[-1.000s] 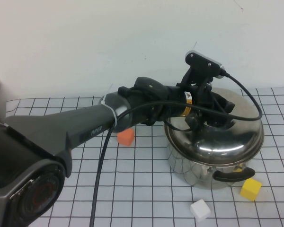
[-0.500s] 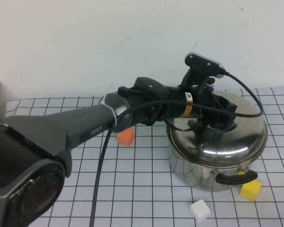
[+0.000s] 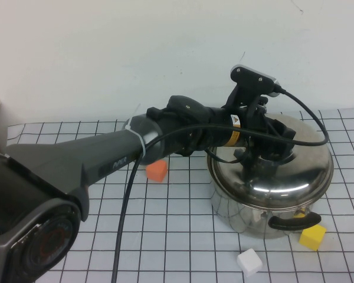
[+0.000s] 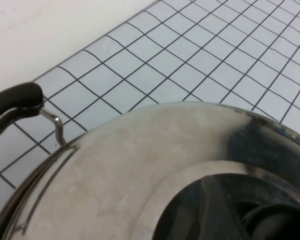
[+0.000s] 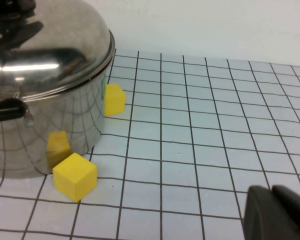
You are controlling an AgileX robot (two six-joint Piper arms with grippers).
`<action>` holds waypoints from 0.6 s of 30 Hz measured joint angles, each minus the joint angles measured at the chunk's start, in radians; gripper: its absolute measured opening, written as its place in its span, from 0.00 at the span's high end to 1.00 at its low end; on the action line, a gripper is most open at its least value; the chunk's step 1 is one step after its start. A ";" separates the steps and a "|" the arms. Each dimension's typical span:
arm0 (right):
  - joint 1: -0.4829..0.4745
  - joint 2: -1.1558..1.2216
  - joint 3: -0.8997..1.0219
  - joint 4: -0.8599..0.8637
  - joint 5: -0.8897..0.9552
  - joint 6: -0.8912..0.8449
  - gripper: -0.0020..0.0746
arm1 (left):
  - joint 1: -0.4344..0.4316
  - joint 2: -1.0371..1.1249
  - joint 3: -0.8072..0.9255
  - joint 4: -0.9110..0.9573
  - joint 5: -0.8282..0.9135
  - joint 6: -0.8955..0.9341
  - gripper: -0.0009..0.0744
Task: Cover the pot
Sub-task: Place the pot lid on the pot
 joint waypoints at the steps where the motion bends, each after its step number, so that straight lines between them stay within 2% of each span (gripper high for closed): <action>1: 0.000 0.000 0.000 0.000 0.000 0.000 0.96 | 0.000 -0.002 0.000 0.002 0.000 0.000 0.56; 18: 0.000 0.000 0.000 0.000 0.000 0.000 0.96 | 0.000 -0.026 -0.012 0.009 -0.032 0.026 0.56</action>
